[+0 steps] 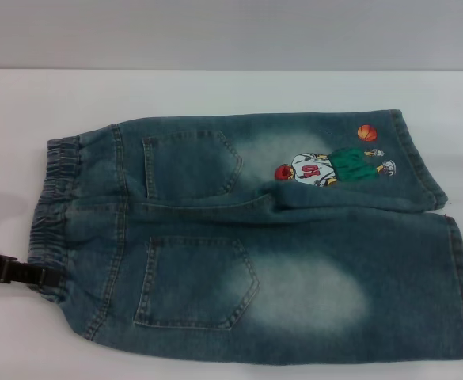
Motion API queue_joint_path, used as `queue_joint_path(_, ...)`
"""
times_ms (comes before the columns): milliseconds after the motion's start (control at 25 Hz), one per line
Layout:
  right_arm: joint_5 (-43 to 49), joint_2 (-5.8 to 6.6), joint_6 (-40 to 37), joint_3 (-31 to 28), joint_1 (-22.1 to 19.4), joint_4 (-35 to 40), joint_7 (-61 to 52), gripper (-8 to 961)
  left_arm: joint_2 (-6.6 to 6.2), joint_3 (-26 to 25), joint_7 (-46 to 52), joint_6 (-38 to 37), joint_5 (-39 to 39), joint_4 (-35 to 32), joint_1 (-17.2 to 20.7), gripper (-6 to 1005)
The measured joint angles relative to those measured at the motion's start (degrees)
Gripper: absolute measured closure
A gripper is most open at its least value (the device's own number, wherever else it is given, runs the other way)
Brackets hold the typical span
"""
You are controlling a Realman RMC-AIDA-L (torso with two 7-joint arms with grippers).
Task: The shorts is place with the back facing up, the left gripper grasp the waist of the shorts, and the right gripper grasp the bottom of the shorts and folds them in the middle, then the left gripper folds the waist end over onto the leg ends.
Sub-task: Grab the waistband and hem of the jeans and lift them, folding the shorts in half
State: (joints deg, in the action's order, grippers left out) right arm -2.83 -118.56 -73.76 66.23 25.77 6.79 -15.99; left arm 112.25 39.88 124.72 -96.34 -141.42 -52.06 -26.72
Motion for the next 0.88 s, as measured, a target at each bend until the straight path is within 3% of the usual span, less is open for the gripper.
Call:
queue_joint_path(160, 0.0, 0.0, 0.03, -0.06, -0.02, -0.06, 0.0, 365, 0.0, -0.04, 0.08, 0.33, -0.04, -0.06, 0.0, 314)
queue_joint_path(360, 0.0, 0.0, 0.03, -0.06, -0.03, -0.12, 0.0, 365, -0.04, -0.02, 0.22, 0.97, -0.15, -0.05, 0.18, 549)
queue_joint_path(480, 0.01, 0.0, 0.03, -0.05, -0.03, -0.13, 0.0, 365, -0.23, -0.08, 0.23, 1.24, -0.17, 0.07, 0.26, 786)
queue_joint_path(680, 0.22, 0.0, 0.03, 0.12, 0.01, 0.18, -0.89, 364, -0.43, -0.02, 0.25, 1.36, -0.18, 0.1, 0.38, 945)
queue_joint_path(840, 4.15, 0.18, -0.43, 1.55, -0.14, 2.41, -7.07, 365, -0.42, 0.23, 0.26, 1.23, -0.18, 0.06, 0.18, 945)
queue_joint_path(880, 11.69, 0.8, -0.5, 2.13, -1.05, 6.47, -15.3, 365, -0.33, 0.11, 0.25, 1.17, -0.18, -0.09, 0.04, 945)
